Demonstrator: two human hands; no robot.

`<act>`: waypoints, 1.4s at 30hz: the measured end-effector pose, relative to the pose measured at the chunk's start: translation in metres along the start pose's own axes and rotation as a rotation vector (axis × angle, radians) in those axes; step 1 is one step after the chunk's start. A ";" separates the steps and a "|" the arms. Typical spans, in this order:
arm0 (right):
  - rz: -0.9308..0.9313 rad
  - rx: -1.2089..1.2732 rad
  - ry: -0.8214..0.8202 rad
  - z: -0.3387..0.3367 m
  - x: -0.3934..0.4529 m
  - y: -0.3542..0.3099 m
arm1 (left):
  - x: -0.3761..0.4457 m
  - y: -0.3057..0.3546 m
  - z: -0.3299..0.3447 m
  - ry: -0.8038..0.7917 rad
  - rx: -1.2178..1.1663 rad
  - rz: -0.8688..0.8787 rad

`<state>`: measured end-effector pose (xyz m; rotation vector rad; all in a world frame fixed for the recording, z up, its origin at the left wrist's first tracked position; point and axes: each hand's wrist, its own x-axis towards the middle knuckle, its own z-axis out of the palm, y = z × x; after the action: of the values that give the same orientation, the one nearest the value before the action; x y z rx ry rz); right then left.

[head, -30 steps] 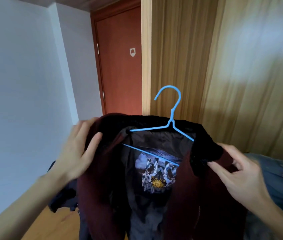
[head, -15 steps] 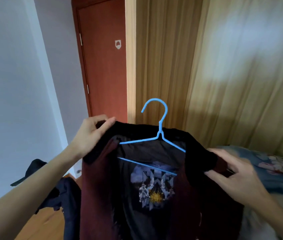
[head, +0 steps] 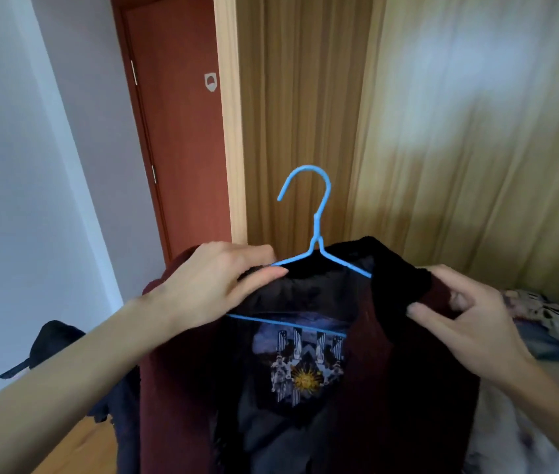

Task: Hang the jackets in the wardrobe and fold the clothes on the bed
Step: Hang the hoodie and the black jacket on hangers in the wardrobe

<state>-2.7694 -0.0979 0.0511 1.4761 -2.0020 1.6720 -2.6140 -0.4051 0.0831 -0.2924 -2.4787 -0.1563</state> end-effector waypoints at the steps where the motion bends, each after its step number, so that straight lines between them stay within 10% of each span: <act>1: 0.031 0.016 -0.071 0.000 0.002 0.001 | -0.003 -0.001 0.002 0.006 -0.026 -0.025; 14: 0.018 -0.308 -0.432 -0.024 0.018 0.012 | -0.008 -0.002 0.005 0.121 -0.139 -0.195; 23: -0.291 -0.788 -0.177 -0.006 0.022 -0.015 | 0.010 0.026 0.012 0.184 -0.249 -0.190; 42: -0.185 -1.036 -0.191 -0.156 0.107 -0.099 | 0.194 0.084 -0.019 0.203 -0.516 -0.092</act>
<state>-2.8208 -0.0221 0.2442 1.3218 -2.1605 0.2630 -2.7329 -0.2939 0.2195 -0.3549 -2.2167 -0.8272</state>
